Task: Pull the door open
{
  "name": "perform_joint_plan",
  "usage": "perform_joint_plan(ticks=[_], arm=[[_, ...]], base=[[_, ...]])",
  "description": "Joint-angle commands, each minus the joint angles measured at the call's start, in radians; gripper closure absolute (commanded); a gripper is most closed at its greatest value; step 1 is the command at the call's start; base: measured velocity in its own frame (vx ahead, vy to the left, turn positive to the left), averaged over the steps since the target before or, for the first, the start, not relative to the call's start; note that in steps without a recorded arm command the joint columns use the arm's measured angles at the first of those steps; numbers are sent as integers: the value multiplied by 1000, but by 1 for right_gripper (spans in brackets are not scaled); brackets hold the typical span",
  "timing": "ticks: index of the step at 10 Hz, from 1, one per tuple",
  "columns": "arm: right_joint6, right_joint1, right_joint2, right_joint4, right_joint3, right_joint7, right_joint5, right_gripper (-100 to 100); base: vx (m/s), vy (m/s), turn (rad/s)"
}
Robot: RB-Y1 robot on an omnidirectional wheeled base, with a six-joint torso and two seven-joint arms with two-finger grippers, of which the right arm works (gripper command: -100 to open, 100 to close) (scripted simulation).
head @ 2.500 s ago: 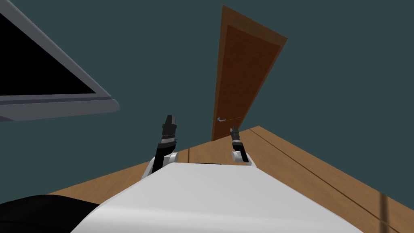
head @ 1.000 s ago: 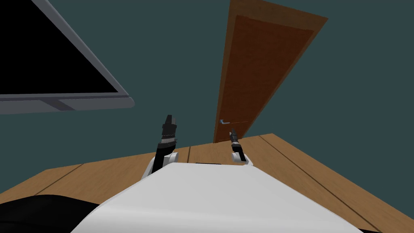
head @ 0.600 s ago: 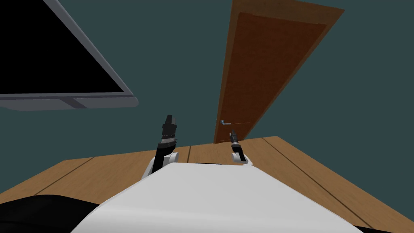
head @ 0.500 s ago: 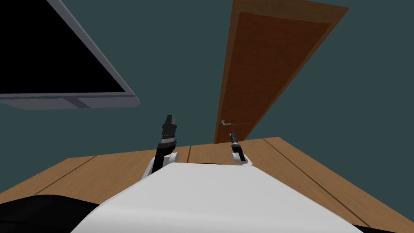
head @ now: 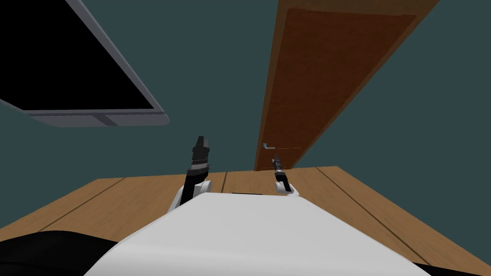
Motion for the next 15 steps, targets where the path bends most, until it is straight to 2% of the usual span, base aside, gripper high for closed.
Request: perform_joint_plan(ticks=[1,4,5,7,8,14,15], arm=[[-12,-20,-2,50,-4,-7,-1,-100],[-40,-61,-9,154,-13,-23,-2,-100],[-40,-61,-9,163,-13,-23,-2,-100],[-56,-84,-13,222,-18,-32,-3,-100],[-56,-84,-13,227,-18,-32,-3,-100],[-97,-146,-22,392,-32,-56,-4,-100],[-92,-138,-23,373,-30,-55,-4,-100]], base=[[15,-62,145],[28,-97,185],[16,-69,43],[7,-62,140],[13,-53,53],[15,-77,139],[1,-36,30]])
